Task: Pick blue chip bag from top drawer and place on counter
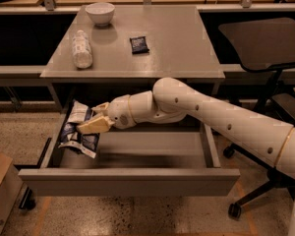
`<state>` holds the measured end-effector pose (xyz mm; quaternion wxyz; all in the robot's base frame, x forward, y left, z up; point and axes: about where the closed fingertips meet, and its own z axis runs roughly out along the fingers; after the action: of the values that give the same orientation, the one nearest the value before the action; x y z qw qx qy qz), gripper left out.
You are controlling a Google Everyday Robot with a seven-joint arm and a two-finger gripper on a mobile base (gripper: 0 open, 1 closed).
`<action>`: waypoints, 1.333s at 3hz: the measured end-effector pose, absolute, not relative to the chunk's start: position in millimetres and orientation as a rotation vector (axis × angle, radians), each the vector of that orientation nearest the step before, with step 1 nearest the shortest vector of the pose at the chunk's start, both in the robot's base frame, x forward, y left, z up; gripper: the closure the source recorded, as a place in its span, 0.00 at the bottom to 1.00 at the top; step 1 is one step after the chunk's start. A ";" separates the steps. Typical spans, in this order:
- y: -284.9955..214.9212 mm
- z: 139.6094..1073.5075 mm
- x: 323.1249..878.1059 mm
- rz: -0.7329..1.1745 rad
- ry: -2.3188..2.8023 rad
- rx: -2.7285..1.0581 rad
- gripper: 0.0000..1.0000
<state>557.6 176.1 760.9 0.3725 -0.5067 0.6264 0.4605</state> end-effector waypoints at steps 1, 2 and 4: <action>151.5 799.0 539.8 1.257 1.512 -1.263 1.00; 114.7 834.2 542.7 1.277 1.451 -1.232 1.00; 44.2 921.9 587.3 1.147 1.454 -1.331 1.00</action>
Offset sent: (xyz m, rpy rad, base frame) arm -0.0040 -0.1142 0.1175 0.2278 -0.0520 0.0109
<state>587.3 44.2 921.9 0.4175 -0.5304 0.5793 0.4569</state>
